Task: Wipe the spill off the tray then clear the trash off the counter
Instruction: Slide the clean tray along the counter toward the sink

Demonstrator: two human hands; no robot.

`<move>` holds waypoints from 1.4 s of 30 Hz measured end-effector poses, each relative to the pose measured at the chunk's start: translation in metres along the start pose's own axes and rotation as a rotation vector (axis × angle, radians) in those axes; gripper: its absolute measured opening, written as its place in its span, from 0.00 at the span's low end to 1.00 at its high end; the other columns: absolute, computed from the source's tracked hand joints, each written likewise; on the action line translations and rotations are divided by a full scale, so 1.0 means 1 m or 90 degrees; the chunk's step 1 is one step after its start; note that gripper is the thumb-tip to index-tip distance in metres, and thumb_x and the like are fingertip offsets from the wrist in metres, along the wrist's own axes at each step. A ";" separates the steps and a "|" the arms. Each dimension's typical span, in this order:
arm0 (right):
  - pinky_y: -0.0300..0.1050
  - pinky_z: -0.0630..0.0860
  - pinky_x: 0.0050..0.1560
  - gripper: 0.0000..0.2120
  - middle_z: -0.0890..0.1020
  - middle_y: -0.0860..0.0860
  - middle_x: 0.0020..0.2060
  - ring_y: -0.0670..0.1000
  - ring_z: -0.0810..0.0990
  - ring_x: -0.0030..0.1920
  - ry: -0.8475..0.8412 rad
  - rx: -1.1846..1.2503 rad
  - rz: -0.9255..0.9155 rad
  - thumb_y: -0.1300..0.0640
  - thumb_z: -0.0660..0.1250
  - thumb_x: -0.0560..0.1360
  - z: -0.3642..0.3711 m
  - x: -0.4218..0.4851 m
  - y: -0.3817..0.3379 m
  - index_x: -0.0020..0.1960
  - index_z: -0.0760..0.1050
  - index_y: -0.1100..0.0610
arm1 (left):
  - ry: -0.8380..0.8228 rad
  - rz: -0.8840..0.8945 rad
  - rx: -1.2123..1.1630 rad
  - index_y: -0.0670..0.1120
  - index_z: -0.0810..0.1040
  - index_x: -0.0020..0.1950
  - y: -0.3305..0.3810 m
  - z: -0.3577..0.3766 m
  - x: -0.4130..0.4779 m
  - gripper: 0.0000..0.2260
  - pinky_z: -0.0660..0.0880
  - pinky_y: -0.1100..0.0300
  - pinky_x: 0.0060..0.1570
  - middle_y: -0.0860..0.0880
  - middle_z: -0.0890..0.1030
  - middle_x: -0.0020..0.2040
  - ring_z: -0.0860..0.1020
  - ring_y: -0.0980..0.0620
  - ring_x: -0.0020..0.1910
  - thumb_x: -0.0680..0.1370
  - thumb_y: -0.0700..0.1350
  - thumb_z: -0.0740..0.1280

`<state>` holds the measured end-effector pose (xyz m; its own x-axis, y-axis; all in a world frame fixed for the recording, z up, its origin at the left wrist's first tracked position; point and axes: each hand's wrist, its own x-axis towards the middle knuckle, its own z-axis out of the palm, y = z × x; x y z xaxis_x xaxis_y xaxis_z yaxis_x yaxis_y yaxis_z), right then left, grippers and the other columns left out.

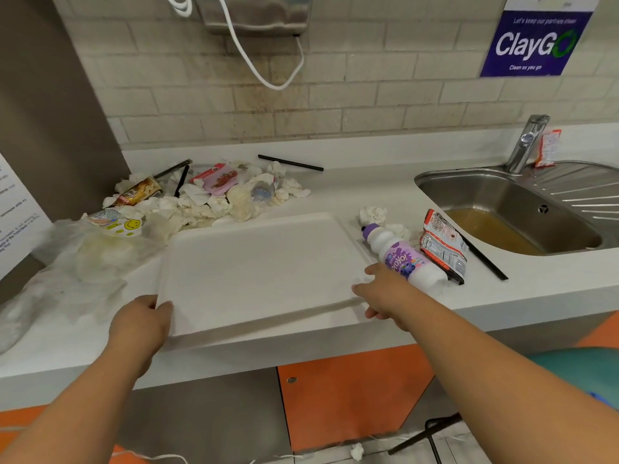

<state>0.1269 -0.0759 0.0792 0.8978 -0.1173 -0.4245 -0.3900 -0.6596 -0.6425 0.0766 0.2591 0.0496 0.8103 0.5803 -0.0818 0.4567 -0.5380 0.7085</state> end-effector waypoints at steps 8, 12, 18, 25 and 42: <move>0.50 0.79 0.51 0.26 0.79 0.55 0.49 0.51 0.81 0.41 -0.009 0.051 -0.003 0.50 0.63 0.76 -0.002 -0.006 0.003 0.72 0.59 0.48 | 0.089 0.059 -0.247 0.45 0.74 0.57 0.015 -0.017 -0.007 0.11 0.74 0.54 0.35 0.43 0.75 0.49 0.76 0.37 0.41 0.80 0.42 0.55; 0.53 0.76 0.58 0.30 0.72 0.55 0.63 0.57 0.76 0.59 0.047 0.051 -0.068 0.51 0.64 0.76 -0.006 -0.001 0.001 0.74 0.56 0.52 | 0.115 0.073 -0.318 0.42 0.75 0.61 0.015 -0.029 0.004 0.13 0.70 0.57 0.29 0.39 0.76 0.50 0.73 0.41 0.37 0.81 0.44 0.56; 0.47 0.72 0.54 0.21 0.74 0.56 0.61 0.55 0.74 0.55 0.156 0.081 -0.151 0.52 0.60 0.79 -0.038 0.009 -0.026 0.70 0.67 0.56 | 0.076 0.100 -0.418 0.44 0.74 0.61 0.029 -0.032 0.026 0.12 0.72 0.63 0.22 0.40 0.76 0.51 0.72 0.46 0.36 0.82 0.46 0.57; 0.55 0.74 0.55 0.16 0.76 0.57 0.54 0.60 0.75 0.53 0.240 0.160 -0.104 0.58 0.54 0.80 -0.076 0.047 -0.069 0.66 0.69 0.56 | -0.025 0.088 -0.533 0.46 0.74 0.57 0.077 -0.020 0.064 0.08 0.74 0.63 0.26 0.50 0.77 0.44 0.74 0.52 0.37 0.82 0.44 0.58; 0.61 0.75 0.57 0.17 0.76 0.65 0.60 0.56 0.74 0.45 0.400 0.277 0.020 0.61 0.59 0.75 -0.149 0.115 -0.062 0.62 0.73 0.62 | -0.363 0.223 -0.406 0.52 0.70 0.67 0.171 0.032 0.126 0.15 0.77 0.52 0.53 0.52 0.79 0.59 0.79 0.48 0.54 0.81 0.46 0.61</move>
<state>0.2849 -0.1592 0.1654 0.7814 -0.6179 -0.0874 -0.3456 -0.3118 -0.8851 0.2682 0.2205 0.1378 0.9995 -0.0318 -0.0032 0.0004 -0.0895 0.9960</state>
